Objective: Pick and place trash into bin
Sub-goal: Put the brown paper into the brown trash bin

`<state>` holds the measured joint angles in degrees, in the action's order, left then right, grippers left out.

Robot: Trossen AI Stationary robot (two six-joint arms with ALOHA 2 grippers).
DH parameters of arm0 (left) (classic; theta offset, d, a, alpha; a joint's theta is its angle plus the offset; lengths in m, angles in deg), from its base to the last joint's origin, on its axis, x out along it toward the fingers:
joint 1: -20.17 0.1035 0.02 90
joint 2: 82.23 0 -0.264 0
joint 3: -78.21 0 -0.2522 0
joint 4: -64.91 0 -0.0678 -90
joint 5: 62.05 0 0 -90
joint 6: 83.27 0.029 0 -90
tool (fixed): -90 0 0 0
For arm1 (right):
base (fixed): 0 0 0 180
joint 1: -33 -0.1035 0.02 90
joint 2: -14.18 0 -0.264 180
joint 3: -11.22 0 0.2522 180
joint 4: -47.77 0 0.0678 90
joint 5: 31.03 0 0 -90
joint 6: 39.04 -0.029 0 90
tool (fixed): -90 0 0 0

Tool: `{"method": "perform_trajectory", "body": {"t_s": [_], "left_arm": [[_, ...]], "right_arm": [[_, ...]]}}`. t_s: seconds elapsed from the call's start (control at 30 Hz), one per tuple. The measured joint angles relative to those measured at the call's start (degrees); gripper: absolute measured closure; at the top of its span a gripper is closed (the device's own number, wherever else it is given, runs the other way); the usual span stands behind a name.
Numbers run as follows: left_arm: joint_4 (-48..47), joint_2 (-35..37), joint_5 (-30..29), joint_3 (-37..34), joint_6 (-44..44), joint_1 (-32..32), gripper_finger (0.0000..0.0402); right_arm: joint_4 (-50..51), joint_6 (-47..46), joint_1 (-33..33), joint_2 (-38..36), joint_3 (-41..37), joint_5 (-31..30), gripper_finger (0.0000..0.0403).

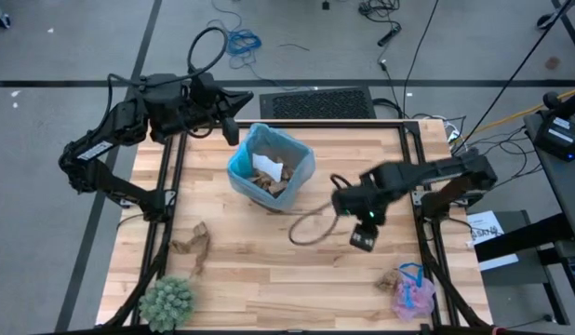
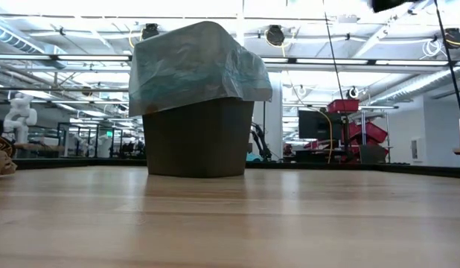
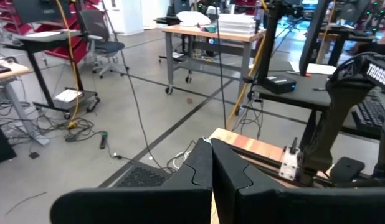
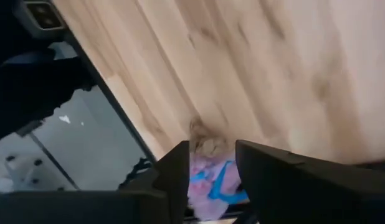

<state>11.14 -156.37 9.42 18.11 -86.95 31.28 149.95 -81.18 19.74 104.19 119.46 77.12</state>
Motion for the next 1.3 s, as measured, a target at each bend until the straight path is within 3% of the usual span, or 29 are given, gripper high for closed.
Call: {"method": "perform_trajectory", "body": {"t_s": [0.3, 0.57, 0.8, 0.93, 1.17, 1.3], "left_arm": [[-0.1, -1.6, 4.8, 0.0, 0.0, 2.2, 0.0402], [0.3, -2.7, 6.5, 0.0, -0.1, 2.5, 0.0402], [0.7, -2.7, 6.5, 0.0, -0.1, 2.8, 0.0402], [0.6, -2.7, 6.5, 0.0, -0.5, 2.8, 0.0402], [0.5, -2.7, 6.5, 0.0, -2.0, 2.8, 0.0402], [0.4, -2.7, 6.5, 0.0, -2.0, 2.8, 0.0402]], "right_arm": [[-13.2, -31.1, -12.0, -6.6, -19.7, -0.5, 0.0289], [-29.3, -45.6, -21.4, -7.0, -29.4, 2.9, 0.0259], [-30.5, -48.6, -26.9, -5.8, -34.8, 2.8, 0.0179], [-35.1, -47.8, -29.0, -4.4, -38.4, 3.0, 0.0157], [-45.1, -47.1, -30.3, -2.5, -43.1, -0.3, 0.0161], [-49.2, -46.8, -30.4, -1.9, -46.8, -0.6, 0.0191]]}}
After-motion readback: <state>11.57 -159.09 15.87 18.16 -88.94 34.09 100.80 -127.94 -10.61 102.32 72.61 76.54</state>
